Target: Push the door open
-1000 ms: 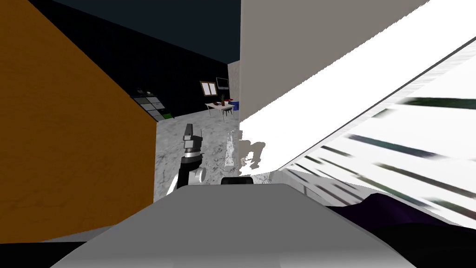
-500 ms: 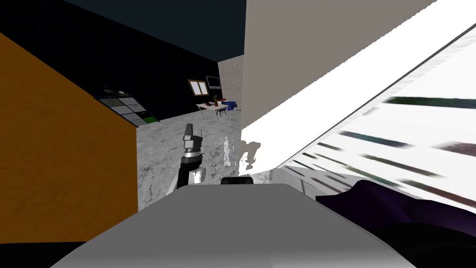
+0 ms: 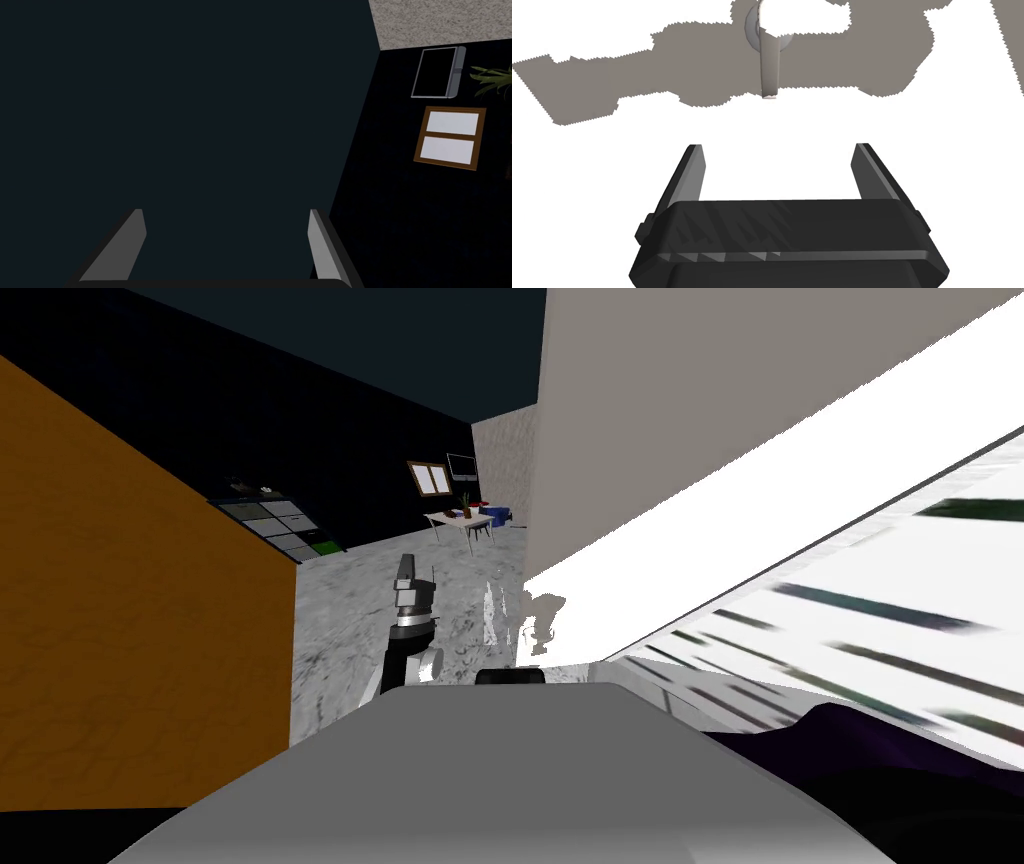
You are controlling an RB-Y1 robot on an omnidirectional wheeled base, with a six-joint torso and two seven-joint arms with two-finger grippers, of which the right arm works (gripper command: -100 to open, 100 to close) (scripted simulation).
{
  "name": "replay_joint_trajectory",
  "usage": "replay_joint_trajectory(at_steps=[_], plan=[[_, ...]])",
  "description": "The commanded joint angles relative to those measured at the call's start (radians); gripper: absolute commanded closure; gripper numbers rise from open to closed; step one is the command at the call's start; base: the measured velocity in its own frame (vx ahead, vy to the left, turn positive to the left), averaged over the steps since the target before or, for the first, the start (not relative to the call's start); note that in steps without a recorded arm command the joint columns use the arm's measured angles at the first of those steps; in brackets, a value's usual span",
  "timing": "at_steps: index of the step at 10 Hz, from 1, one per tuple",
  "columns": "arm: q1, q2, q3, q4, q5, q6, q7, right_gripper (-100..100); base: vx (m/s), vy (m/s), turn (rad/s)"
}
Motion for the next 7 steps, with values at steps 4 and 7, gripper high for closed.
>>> replay_joint_trajectory(at_steps=[4,7], plan=[[0.008,0.001,-0.006,-0.021,-0.010,0.017,-0.007,-100,0.202,0.088,0.037],[0.012,0.002,-0.009,-0.032,-0.015,0.023,-0.011,-100,0.209,0.086,0.023]])
